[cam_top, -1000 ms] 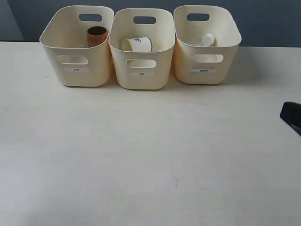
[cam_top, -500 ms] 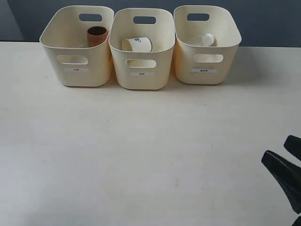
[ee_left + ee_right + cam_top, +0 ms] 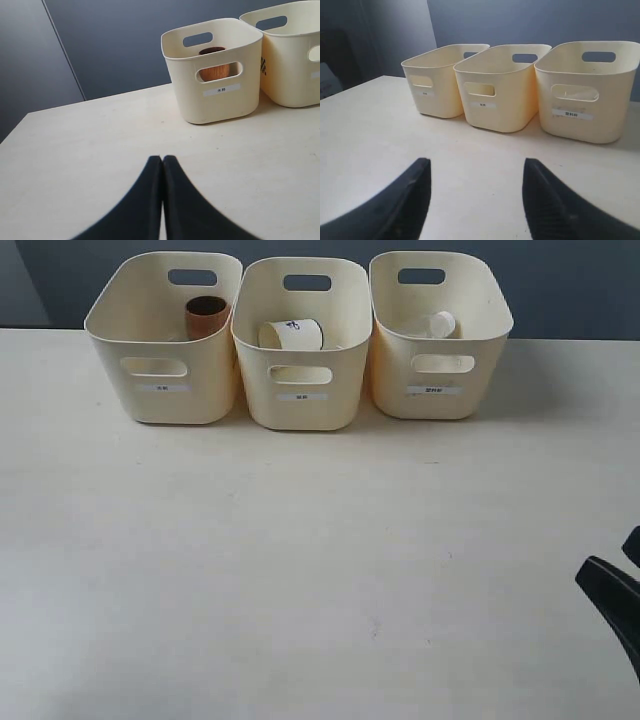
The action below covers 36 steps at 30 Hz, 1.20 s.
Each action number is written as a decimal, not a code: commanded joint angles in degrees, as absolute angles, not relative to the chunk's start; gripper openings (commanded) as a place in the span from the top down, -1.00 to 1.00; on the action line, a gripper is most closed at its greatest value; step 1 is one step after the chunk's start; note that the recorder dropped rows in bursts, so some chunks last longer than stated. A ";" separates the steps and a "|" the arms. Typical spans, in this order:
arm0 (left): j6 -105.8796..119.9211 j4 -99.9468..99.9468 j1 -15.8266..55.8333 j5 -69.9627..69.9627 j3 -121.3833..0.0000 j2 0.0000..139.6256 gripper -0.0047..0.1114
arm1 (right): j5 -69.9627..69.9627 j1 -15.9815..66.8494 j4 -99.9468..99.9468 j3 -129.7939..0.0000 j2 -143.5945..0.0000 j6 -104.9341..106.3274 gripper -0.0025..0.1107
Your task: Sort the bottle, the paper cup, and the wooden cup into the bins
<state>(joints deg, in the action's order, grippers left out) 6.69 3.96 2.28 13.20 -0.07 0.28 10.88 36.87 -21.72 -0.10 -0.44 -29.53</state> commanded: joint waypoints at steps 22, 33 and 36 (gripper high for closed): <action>6.58 3.96 2.47 12.89 0.00 0.00 0.92 | 11.04 35.29 -17.38 0.00 0.00 -27.29 0.02; 6.58 3.96 2.47 12.89 0.00 0.00 0.92 | 10.17 35.29 -4.57 0.00 0.00 -12.97 0.02; 6.58 3.96 2.47 12.89 0.00 0.00 0.92 | 10.54 35.29 -4.02 0.00 0.00 -14.61 0.02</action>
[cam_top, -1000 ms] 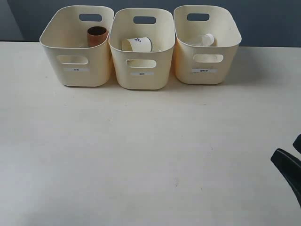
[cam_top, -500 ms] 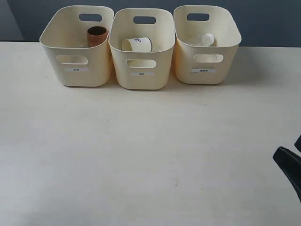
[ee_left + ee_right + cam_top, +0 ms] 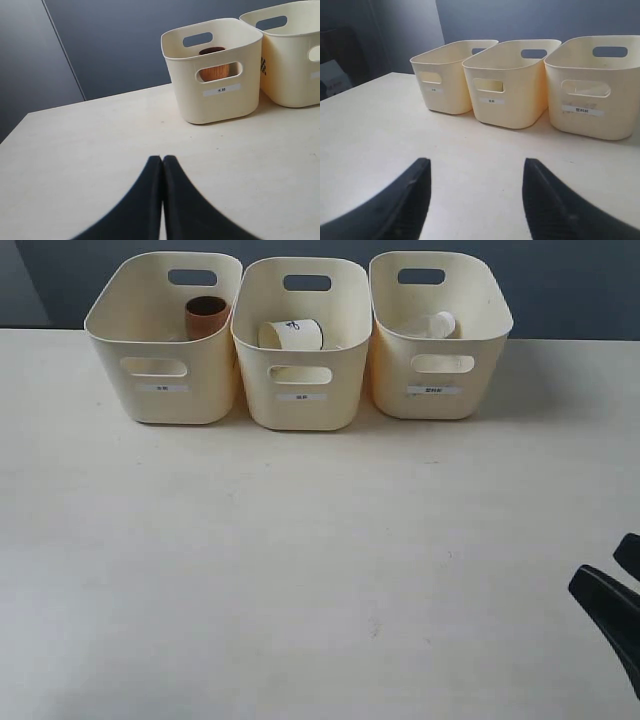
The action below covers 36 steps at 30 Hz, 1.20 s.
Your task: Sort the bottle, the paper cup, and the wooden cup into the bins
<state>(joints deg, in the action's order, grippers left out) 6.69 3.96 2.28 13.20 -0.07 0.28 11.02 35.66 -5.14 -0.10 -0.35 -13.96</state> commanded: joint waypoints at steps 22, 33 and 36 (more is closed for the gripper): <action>6.58 3.96 2.47 12.90 0.00 0.00 0.92 | 11.45 35.29 -3.09 0.00 0.00 -15.19 0.02; 6.58 3.96 2.47 12.90 0.00 0.00 0.92 | 11.32 20.28 -3.02 0.00 0.00 -15.19 0.02; 6.58 3.96 2.47 12.90 0.00 0.00 0.92 | 11.32 11.31 -2.90 0.00 0.00 -15.19 0.02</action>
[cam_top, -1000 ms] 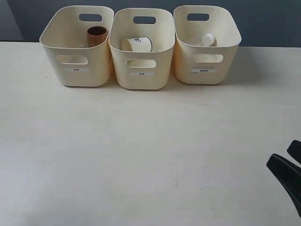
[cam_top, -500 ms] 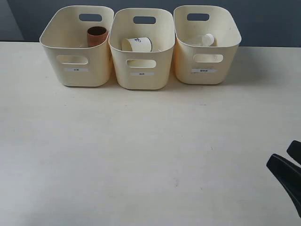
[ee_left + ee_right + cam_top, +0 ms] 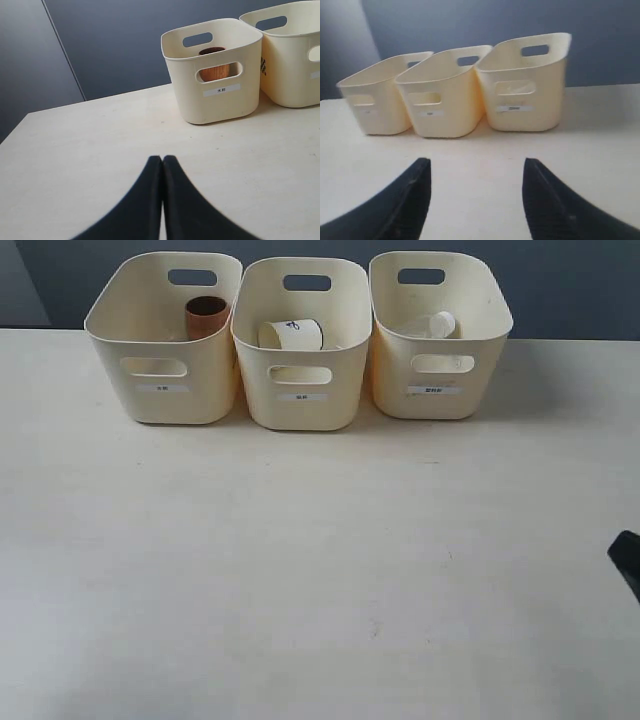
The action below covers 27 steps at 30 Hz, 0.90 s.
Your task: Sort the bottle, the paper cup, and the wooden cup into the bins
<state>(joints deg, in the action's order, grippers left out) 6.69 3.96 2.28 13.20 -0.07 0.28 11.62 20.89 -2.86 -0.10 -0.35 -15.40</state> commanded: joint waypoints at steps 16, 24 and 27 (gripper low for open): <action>6.58 3.96 2.47 12.90 0.00 0.00 0.92 | 11.32 -4.95 -2.90 0.00 0.00 -15.19 0.02; 6.58 3.96 2.47 12.90 0.00 0.00 0.92 | 11.45 -7.83 -2.81 0.00 0.00 -15.19 0.02; 6.58 3.96 2.47 12.90 0.00 0.00 0.92 | 11.45 -7.83 -2.66 0.00 0.00 -15.19 0.02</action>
